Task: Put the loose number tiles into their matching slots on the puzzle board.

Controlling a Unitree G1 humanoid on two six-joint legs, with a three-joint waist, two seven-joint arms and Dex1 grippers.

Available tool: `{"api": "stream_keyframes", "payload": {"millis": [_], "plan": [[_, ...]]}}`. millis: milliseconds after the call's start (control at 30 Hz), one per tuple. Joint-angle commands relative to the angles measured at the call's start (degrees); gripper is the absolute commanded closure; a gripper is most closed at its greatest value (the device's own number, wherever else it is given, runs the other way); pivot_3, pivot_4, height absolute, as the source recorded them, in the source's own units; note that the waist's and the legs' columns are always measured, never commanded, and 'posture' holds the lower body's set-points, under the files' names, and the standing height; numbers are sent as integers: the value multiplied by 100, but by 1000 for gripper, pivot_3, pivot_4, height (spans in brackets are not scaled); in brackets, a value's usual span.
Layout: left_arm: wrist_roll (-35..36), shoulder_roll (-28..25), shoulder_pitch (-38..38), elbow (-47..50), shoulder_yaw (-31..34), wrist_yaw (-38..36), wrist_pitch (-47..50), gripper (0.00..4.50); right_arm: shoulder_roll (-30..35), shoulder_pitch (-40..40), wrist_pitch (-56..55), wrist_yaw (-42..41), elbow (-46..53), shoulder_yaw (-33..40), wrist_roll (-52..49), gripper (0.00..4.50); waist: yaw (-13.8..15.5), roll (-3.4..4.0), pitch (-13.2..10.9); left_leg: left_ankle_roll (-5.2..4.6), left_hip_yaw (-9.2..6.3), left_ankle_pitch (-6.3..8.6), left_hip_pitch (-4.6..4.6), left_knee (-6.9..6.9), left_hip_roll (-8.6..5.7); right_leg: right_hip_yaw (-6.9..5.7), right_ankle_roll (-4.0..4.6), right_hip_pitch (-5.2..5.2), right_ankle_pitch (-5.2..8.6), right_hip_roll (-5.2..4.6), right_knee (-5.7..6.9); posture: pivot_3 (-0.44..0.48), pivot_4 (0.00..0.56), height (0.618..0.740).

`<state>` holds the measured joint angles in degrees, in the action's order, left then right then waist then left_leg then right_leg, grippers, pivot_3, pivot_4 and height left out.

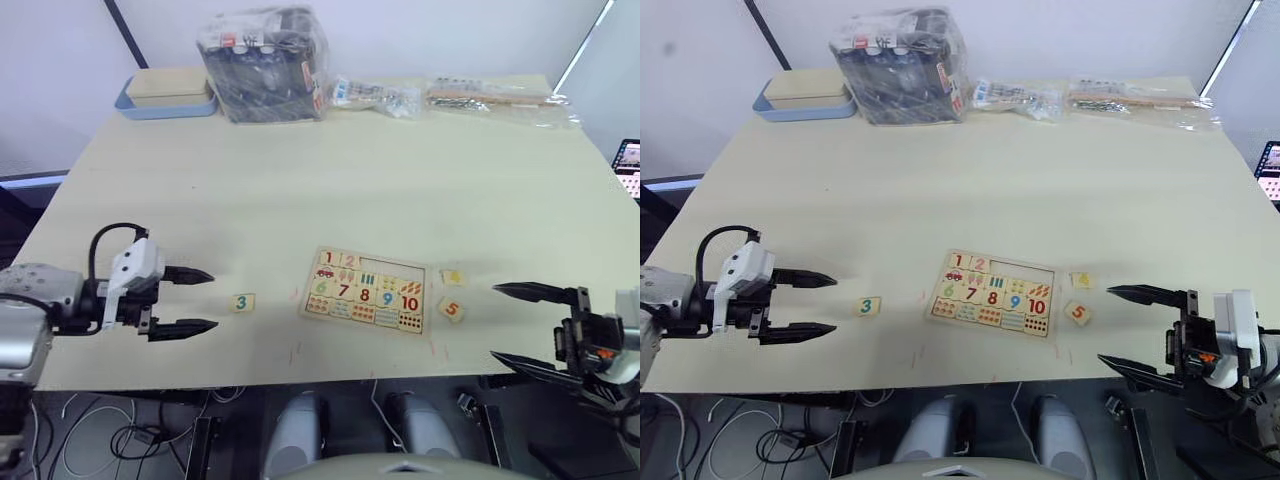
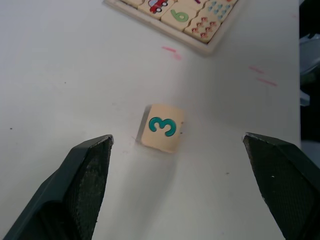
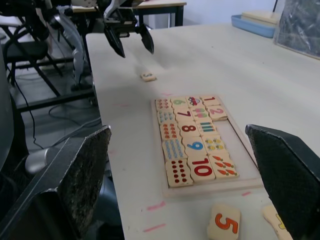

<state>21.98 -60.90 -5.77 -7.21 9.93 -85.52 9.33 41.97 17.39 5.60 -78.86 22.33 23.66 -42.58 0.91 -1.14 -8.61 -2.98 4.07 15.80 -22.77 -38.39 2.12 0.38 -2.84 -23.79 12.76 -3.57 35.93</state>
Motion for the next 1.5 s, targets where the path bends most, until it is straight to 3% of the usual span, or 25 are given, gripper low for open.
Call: {"api": "stream_keyframes", "payload": {"millis": [33,233,333,400,867,967,1067,1233,1433,1500], "plan": [[-298,118,-372,-390,-340,-110,-479,102,79,101,-73,-32,228,287,-127,0,7,-2,0,0,0,0,0,-2,1,0,-1,1,0,0,0,0,150,740],[-583,412,-739,-752,-692,27,-717,102,14,192,-112,62,303,263,-52,0,-4,-5,1,-1,-1,0,5,-10,0,-1,-8,9,-5,0,5,0,150,740],[-686,487,-796,-801,-797,84,-783,989,0,200,-136,101,307,235,-18,0,-5,-6,1,-1,-1,0,4,-10,0,-1,-8,9,-5,2,5,0,150,740],[-778,514,-818,-835,-852,142,-898,1829,-8,201,-145,118,311,222,-5,0,-8,-6,2,-1,-1,0,4,-10,0,-1,-9,9,-6,2,5,0,150,740],[-920,597,-832,-948,-919,199,-1179,1829,-60,211,-217,207,325,116,69,0,-5,-6,2,-1,-2,-1,4,-15,0,-1,-10,10,-6,2,10,0,150,740],[-926,628,-854,-968,-950,184,-1191,2813,-63,196,-226,214,308,105,89,0,-4,-6,2,-1,-1,-1,5,-16,0,-1,-10,10,-6,2,12,0,150,740],[-940,619,-866,-969,-952,181,-1215,3506,-71,190,-234,223,296,85,111,0,-6,-7,2,-1,-1,-1,5,-19,0,-1,-11,11,-7,2,15,0,150,740],[-796,461,-929,-542,-790,211,-970,3511,-118,215,-274,287,320,27,164,0,-3,-7,2,-1,-1,-1,6,-22,0,-1,-10,11,-6,2,20,0,150,740],[-553,-31,-1470,518,-807,155,299,3511,-187,262,-347,417,359,21,213,0,-1,-15,-1,-1,-1,-1,4,-34,0,-2,-10,11,-6,3,34,0,150,740],[-564,-230,-2030,933,-1092,25,949,3511,-216,229,-343,502,397,11,213,0,-2,-17,-3,-1,-2,-1,15,-36,-1,11,-11,13,-5,2,41,0,150,740]]}}
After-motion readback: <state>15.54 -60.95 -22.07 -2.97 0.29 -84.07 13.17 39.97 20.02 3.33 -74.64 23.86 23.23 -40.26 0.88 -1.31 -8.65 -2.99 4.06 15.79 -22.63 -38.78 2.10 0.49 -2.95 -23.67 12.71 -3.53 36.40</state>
